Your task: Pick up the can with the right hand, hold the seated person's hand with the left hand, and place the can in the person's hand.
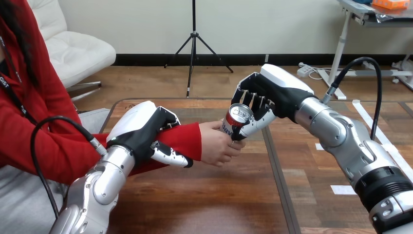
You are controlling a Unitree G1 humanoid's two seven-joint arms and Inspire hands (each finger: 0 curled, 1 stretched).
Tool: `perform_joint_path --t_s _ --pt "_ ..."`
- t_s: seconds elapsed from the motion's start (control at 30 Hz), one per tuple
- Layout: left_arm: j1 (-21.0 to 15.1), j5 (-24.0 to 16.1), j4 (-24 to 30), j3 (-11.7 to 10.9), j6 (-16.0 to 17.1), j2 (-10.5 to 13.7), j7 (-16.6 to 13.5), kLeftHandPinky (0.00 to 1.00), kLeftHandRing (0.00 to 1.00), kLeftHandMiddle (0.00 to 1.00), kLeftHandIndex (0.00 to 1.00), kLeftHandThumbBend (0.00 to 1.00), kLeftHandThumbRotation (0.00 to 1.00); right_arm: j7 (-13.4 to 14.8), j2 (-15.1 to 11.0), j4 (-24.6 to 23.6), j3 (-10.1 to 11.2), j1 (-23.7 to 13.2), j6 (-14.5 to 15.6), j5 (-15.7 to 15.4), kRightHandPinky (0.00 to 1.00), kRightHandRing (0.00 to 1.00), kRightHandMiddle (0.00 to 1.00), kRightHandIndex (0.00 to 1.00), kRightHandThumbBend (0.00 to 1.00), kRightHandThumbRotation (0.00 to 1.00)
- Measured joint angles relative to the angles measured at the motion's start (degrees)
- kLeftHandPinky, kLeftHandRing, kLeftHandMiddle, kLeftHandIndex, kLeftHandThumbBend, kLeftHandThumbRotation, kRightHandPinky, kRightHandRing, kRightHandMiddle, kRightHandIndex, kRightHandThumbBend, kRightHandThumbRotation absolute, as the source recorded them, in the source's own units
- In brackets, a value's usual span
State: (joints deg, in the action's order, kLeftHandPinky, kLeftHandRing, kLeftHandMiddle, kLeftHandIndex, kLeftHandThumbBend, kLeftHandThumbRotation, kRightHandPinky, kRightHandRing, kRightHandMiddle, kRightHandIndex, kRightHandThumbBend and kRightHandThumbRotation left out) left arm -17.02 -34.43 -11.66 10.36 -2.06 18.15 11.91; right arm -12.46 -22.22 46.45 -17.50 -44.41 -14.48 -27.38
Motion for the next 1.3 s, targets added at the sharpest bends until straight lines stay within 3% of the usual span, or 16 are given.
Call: perform_joint_path --t_s 0.43,0.63,1.0,1.23,1.3 --pt "-0.2 0.1 0.0 0.0 0.0 -0.1 -1.2 0.25 0.31 0.37 0.36 0.70 0.00 -0.7 0.0 -1.3 0.0 0.0 1.0 0.0 0.33 0.38 0.44 0.43 0.74 0.00" --pt "-0.4 0.3 0.0 -0.1 0.2 -0.1 -1.2 0.35 0.43 0.47 0.45 0.73 0.00 -0.8 0.0 -1.4 0.0 0.0 1.2 0.2 0.39 0.45 0.49 0.49 0.79 0.02" --pt "-0.9 1.6 0.0 -0.2 0.8 0.0 -1.2 0.56 0.67 0.68 0.68 0.79 0.28 -2.4 -0.4 -3.0 0.2 0.0 2.5 0.7 0.51 0.59 0.62 0.61 0.90 0.40" --pt "-1.5 3.7 0.1 -0.7 0.9 0.2 -0.9 0.58 0.70 0.71 0.70 0.87 0.34 -3.4 -0.7 -4.6 0.5 0.1 2.5 1.9 0.55 0.63 0.66 0.65 0.93 0.57" --pt "-1.6 4.3 0.2 -0.9 0.9 0.3 -0.9 0.58 0.70 0.71 0.69 0.87 0.31 -3.6 -0.8 -5.0 0.7 0.1 2.5 2.2 0.54 0.62 0.66 0.66 0.92 0.64"
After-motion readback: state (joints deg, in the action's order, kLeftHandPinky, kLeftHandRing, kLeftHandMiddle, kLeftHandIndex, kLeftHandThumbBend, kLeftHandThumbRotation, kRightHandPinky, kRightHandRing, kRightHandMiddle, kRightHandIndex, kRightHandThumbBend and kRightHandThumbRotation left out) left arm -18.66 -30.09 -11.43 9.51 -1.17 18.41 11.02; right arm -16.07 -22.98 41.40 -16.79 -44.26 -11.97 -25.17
